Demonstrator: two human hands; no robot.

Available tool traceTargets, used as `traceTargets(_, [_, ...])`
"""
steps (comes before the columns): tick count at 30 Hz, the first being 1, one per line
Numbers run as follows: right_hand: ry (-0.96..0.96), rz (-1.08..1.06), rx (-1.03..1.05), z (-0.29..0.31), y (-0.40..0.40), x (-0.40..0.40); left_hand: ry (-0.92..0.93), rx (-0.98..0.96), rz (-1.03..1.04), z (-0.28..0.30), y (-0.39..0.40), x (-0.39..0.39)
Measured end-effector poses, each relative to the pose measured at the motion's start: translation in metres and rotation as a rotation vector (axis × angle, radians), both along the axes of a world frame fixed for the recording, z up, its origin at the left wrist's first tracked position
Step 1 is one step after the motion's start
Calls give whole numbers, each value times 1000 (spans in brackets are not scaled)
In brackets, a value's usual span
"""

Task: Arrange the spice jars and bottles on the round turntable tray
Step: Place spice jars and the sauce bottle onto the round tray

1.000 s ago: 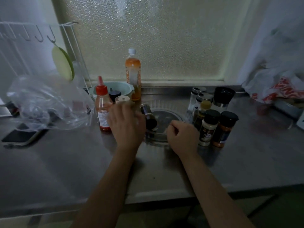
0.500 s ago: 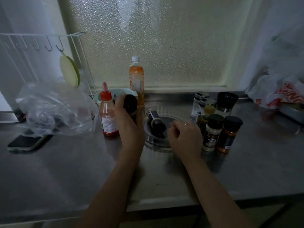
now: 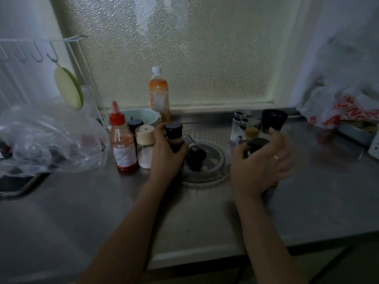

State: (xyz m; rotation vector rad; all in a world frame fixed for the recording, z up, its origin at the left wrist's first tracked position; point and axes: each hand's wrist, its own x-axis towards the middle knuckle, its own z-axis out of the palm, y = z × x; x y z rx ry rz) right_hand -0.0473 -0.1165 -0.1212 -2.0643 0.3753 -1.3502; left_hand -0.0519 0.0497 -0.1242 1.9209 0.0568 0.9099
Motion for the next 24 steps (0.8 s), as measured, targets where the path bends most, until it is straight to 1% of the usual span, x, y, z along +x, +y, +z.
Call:
traceTargets(2, [96, -39, 4, -2, -4, 4, -23, 40, 28, 0, 0, -5])
traceTargets(4, [138, -4, 62, -4, -8, 7, -116, 151, 116, 0, 3, -14])
traceTargets(6, [134, 76, 123, -6, -11, 8, -219, 277, 313, 1, 8, -19])
traceTargets(7, [123, 103, 138, -7, -11, 8, -242, 295, 436, 2, 11, -21])
traceTargets(9, [107, 131, 169, -6, -10, 9, -205, 269, 621, 1, 15, -20])
traceTargets(10, [98, 134, 184, -5, -9, 8, -160, 255, 662, 0, 16, -20])
traceTargets(12, [2, 143, 209, 0, -8, 5, -75, 232, 637, -5, 16, -18])
traceTargets(13, [-105, 170, 210, 3, -9, 3, -49, 209, 601, -6, 16, -18])
traceTargets(15, [-360, 294, 177, 7, -10, -2, -20, 161, 591, -6, 17, -19])
traceTargets(16, [-451, 374, 149, 8, -8, -5, -14, 143, 619, -5, 17, -20])
traceTargets(17, [-503, 451, 111, 8, -5, -8, -22, 126, 644, -3, 17, -21])
traceTargets(18, [-520, 525, 61, 10, 0, -10, -42, 111, 648, -2, 18, -21])
traceTargets(20, [-473, 661, -23, 11, 13, -11, -44, 111, 598, -4, 19, -18])
traceTargets(22, [-353, 769, -15, 9, 24, -7, 21, 146, 570, -8, 22, -14])
traceTargets(24, [-202, 840, 43, 7, 31, 0, 107, 128, 572, -10, 25, -11])
